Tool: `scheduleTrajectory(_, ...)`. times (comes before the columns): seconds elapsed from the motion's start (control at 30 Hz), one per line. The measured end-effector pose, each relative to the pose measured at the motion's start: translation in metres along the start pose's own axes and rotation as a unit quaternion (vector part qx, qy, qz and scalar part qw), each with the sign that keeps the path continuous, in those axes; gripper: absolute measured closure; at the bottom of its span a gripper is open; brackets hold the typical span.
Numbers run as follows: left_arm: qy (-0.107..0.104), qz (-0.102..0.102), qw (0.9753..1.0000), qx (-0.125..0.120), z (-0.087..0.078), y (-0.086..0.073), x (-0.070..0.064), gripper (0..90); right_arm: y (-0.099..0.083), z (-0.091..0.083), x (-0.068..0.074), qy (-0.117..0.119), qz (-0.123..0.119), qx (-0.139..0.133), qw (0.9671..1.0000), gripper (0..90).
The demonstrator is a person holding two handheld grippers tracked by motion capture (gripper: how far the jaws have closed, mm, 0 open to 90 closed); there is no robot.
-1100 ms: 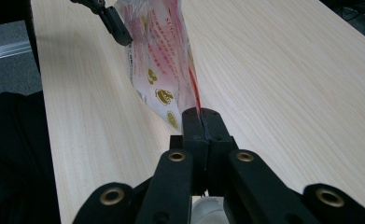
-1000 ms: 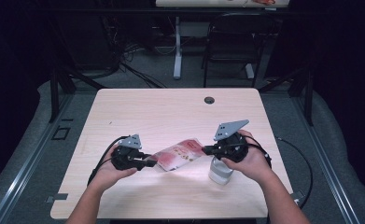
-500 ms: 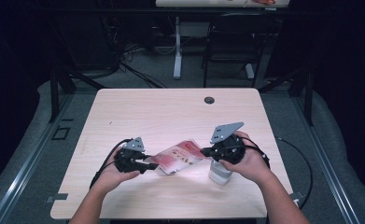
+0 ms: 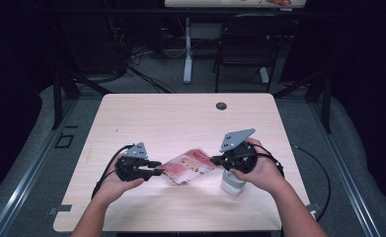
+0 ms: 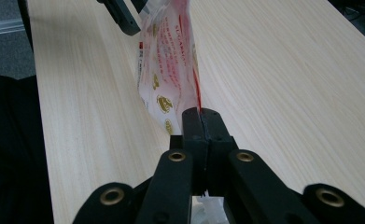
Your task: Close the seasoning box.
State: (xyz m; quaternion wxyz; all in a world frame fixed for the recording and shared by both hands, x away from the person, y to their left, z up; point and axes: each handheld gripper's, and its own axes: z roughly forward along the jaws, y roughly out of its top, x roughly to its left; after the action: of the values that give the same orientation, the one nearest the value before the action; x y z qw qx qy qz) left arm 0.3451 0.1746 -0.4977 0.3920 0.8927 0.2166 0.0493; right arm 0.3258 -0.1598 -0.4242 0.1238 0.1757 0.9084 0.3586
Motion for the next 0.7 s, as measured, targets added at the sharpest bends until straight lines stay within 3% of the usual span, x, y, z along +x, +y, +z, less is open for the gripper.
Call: scheduleTrajectory(0.7, 0.007, 0.001, 0.9999, 0.008, -0.0023, -0.0079, -0.0003, 79.2, 0.0053, 0.0032, -0.0009, 0.028, 0.022, -0.029, 0.9989, 85.2)
